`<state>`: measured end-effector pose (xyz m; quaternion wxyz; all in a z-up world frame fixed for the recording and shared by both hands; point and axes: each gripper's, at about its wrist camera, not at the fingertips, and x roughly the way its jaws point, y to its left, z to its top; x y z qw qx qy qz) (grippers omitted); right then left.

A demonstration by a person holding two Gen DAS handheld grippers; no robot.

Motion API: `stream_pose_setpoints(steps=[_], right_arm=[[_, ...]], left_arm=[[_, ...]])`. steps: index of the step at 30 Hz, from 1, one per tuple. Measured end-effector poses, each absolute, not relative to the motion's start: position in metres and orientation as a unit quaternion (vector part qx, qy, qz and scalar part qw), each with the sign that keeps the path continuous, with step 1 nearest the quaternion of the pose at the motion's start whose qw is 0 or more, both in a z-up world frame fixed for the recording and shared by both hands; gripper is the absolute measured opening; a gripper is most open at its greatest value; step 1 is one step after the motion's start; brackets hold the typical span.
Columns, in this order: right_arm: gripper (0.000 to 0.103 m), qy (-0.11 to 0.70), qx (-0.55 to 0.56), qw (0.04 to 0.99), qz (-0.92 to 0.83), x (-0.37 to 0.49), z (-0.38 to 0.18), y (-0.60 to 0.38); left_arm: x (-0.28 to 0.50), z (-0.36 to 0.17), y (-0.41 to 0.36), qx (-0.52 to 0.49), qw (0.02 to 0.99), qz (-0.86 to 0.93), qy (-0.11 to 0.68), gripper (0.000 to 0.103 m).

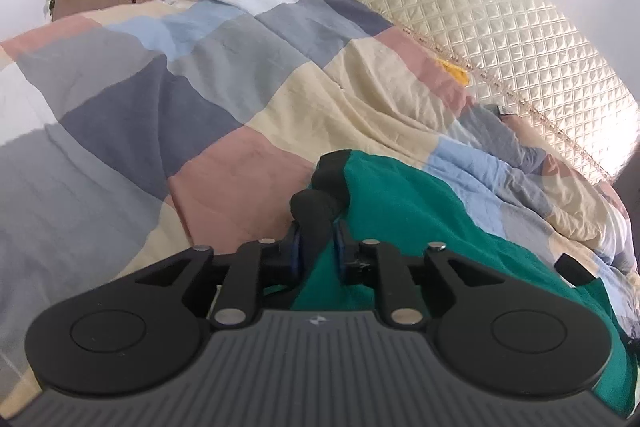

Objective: Fold large clothes

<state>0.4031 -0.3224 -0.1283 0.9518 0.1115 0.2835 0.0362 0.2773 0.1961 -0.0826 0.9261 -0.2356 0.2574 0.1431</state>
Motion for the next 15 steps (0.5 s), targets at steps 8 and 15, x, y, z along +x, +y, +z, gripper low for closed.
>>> stream_pose_setpoints(steps=[8,15], right_arm=[[0.044,0.238,0.118,0.963,0.047,0.354,-0.086,-0.314],[0.044,0.231,0.11,0.957,0.136,0.314,-0.07,-0.261]], left_arm=[[0.232,-0.036,0.166,-0.182,0.954,0.121,0.203,0.045],[0.215,-0.035,0.117,-0.138,0.964,0.049,0.224,0.045]])
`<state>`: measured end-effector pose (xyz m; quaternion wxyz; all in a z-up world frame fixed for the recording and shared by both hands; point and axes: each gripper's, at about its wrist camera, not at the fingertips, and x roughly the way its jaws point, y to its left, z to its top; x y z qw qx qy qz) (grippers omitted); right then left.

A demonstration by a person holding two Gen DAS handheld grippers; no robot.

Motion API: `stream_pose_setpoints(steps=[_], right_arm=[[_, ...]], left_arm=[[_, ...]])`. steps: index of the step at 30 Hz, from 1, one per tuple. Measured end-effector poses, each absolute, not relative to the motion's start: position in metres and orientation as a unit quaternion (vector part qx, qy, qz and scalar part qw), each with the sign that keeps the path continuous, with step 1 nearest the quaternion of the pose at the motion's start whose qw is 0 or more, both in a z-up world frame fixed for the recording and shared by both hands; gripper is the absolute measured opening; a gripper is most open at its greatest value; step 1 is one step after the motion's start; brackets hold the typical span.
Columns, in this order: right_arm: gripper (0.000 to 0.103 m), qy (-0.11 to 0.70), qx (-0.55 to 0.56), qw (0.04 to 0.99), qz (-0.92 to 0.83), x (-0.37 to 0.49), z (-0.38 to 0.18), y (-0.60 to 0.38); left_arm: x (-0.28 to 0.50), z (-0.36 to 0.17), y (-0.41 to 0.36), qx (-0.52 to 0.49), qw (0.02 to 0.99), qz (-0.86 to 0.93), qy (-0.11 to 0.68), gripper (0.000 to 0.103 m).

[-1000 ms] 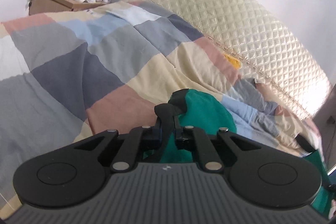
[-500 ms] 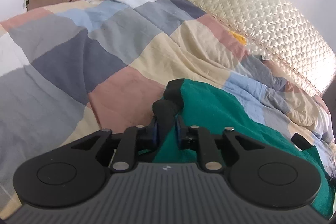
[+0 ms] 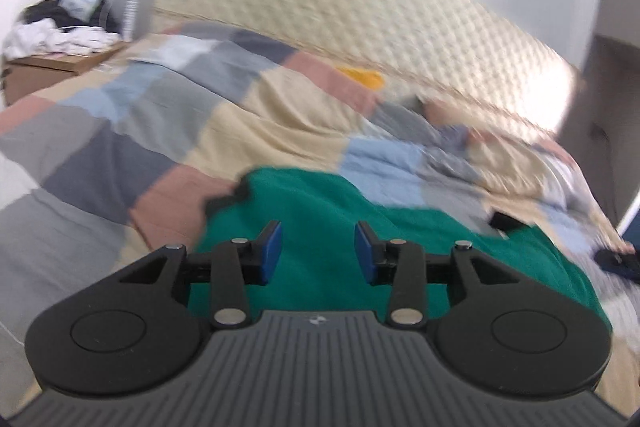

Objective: Fold large clothes

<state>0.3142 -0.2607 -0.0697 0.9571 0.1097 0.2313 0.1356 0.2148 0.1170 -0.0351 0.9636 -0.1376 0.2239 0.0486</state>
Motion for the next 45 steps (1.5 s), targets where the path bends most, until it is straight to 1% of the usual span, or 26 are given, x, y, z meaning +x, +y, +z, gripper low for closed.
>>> stream_pose_setpoints(steps=[5,8,13,20,24,25,28,30,33,36,37,38,39,40,43,45], right_arm=[[0.042,0.239,0.071,0.949,0.192,0.307,-0.077,-0.221],[0.042,0.263,0.054,0.942,0.199,0.313,-0.093,-0.208],[0.043,0.276,0.057,0.938,0.203,0.318,-0.109,-0.2],[0.044,0.292,0.05,0.934,0.202,0.322,-0.126,-0.194],[0.045,0.297,0.087,0.93,0.199,0.316,-0.12,-0.203],[0.044,0.299,0.101,0.928,0.199,0.315,-0.118,-0.207],[0.044,0.307,0.152,0.92,0.191,0.302,-0.114,-0.222],[0.045,0.312,0.179,0.915,0.181,0.292,-0.112,-0.23],[0.054,0.322,0.23,0.903,0.167,0.279,-0.112,-0.244],[0.055,0.337,0.288,0.882,0.157,0.271,-0.117,-0.256],[0.057,0.341,0.306,0.876,0.153,0.269,-0.12,-0.26],[0.064,0.343,0.324,0.869,0.147,0.266,-0.123,-0.264],[0.084,0.345,0.346,0.861,0.141,0.265,-0.128,-0.268],[0.095,0.346,0.371,0.851,0.135,0.264,-0.134,-0.272],[0.094,0.363,0.434,0.815,0.125,0.271,-0.154,-0.283],[0.094,0.36,0.463,0.801,0.12,0.277,-0.166,-0.289]], left_arm=[[0.222,-0.051,0.092,-0.099,0.963,0.027,0.251,0.045],[0.228,-0.064,0.088,-0.099,0.957,0.028,0.271,0.045],[0.238,-0.075,0.089,-0.097,0.951,0.027,0.293,0.045],[0.245,-0.087,0.08,-0.072,0.951,0.034,0.3,0.045],[0.235,-0.08,0.084,-0.092,0.952,0.036,0.291,0.045],[0.229,-0.076,0.086,-0.104,0.951,0.033,0.289,0.047],[0.208,-0.064,0.096,-0.149,0.948,0.035,0.279,0.057],[0.194,-0.057,0.1,-0.177,0.944,0.042,0.275,0.059],[0.176,-0.051,0.111,-0.233,0.931,0.05,0.277,0.063],[0.163,-0.053,0.122,-0.297,0.91,0.047,0.285,0.069],[0.159,-0.056,0.124,-0.317,0.903,0.044,0.288,0.07],[0.158,-0.059,0.127,-0.334,0.895,0.042,0.293,0.075],[0.157,-0.064,0.129,-0.349,0.887,0.041,0.299,0.078],[0.159,-0.07,0.13,-0.367,0.877,0.042,0.308,0.08],[0.168,-0.09,0.139,-0.412,0.851,0.046,0.324,0.082],[0.172,-0.104,0.147,-0.449,0.829,0.054,0.328,0.084]])
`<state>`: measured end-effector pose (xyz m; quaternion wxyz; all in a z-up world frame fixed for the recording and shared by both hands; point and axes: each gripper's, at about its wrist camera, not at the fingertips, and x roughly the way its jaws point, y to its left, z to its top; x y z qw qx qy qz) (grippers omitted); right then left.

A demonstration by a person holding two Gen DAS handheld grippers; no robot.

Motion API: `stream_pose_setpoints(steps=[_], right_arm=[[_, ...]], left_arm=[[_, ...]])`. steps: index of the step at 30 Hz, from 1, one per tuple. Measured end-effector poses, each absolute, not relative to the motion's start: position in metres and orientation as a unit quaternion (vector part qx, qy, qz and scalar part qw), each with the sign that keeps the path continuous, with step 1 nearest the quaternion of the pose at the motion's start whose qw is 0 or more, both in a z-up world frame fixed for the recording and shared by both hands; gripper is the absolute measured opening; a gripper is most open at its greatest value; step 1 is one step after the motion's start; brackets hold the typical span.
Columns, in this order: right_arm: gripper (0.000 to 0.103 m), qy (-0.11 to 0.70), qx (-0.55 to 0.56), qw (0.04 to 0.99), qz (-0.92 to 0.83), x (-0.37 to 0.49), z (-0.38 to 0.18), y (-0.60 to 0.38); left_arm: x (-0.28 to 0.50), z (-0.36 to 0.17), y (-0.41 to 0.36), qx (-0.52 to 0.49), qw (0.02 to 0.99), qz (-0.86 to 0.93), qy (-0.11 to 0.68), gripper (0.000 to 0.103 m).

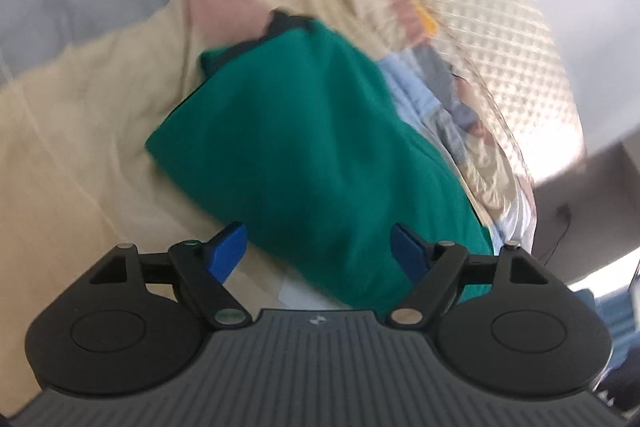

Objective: Fold large clothes

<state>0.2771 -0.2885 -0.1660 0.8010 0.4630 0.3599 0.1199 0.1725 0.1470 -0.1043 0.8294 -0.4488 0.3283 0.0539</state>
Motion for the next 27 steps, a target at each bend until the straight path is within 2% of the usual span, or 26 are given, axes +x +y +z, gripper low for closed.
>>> stream_pose_setpoints(steps=[7,12,17,18,20,21,22,25,27], right_arm=[[0.095,0.337,0.523,0.776,0.099,0.299,-0.195,-0.292],[0.094,0.321,0.522,0.784,0.097,0.314,-0.2,-0.288],[0.079,0.312,0.513,0.795,0.09,0.323,-0.201,-0.289],[0.074,0.311,0.51,0.797,0.091,0.322,-0.201,-0.289],[0.061,0.306,0.502,0.803,0.095,0.32,-0.198,-0.29],[0.051,0.301,0.498,0.807,0.099,0.319,-0.195,-0.29],[0.041,0.296,0.495,0.81,0.104,0.317,-0.192,-0.291],[0.03,0.285,0.482,0.821,0.112,0.309,-0.179,-0.291],[0.027,0.28,0.473,0.827,0.115,0.302,-0.174,-0.292]], left_arm=[[0.188,-0.155,0.175,-0.583,0.747,0.047,0.316,0.088],[0.195,-0.162,0.179,-0.605,0.745,0.045,0.278,0.088],[0.208,-0.167,0.186,-0.616,0.744,0.046,0.257,0.086],[0.21,-0.169,0.187,-0.616,0.744,0.046,0.254,0.085],[0.216,-0.168,0.189,-0.606,0.75,0.05,0.258,0.072],[0.217,-0.165,0.188,-0.597,0.757,0.052,0.262,0.067],[0.219,-0.161,0.186,-0.583,0.766,0.052,0.264,0.055],[0.215,-0.146,0.183,-0.547,0.792,0.053,0.267,0.029],[0.208,-0.134,0.18,-0.527,0.805,0.055,0.267,0.024]])
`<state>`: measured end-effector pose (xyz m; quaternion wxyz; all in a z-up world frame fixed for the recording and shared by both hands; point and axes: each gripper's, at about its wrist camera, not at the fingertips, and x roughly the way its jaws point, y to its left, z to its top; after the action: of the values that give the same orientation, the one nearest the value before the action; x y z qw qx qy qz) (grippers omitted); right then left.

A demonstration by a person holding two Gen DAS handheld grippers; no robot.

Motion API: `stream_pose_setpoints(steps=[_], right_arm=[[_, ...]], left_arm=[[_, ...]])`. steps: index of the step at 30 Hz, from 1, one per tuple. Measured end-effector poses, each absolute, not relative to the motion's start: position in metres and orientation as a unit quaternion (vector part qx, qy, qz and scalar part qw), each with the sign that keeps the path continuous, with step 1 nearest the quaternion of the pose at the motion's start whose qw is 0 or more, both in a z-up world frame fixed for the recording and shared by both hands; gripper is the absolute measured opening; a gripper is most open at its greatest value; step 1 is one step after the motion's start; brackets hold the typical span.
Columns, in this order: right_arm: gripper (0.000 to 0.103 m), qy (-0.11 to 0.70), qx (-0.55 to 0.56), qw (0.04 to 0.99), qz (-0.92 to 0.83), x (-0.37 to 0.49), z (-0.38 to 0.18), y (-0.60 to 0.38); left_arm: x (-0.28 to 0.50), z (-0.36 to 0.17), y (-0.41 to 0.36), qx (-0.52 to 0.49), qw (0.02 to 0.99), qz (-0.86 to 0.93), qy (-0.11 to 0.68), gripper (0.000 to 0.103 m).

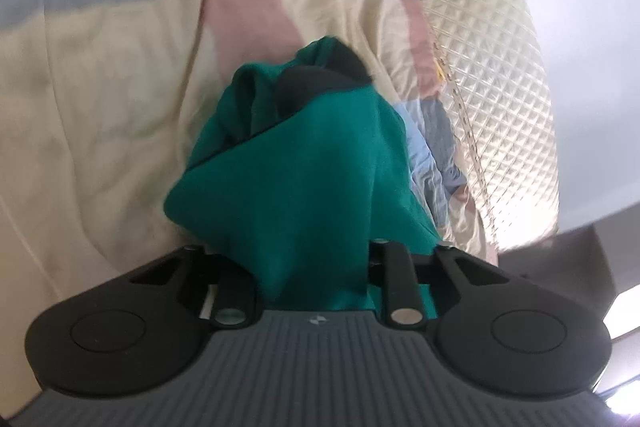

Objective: Fold large clothes

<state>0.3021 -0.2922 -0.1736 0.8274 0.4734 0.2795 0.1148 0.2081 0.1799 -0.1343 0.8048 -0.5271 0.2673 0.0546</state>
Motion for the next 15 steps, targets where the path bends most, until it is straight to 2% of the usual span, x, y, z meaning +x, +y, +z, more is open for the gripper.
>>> stream_pose_setpoints(steps=[15], right_arm=[[0.026,0.281,0.452,0.837,0.125,0.204,-0.118,-0.318]], left_arm=[[0.102,-0.06,0.156,-0.486,0.831,0.016,0.271,0.022]])
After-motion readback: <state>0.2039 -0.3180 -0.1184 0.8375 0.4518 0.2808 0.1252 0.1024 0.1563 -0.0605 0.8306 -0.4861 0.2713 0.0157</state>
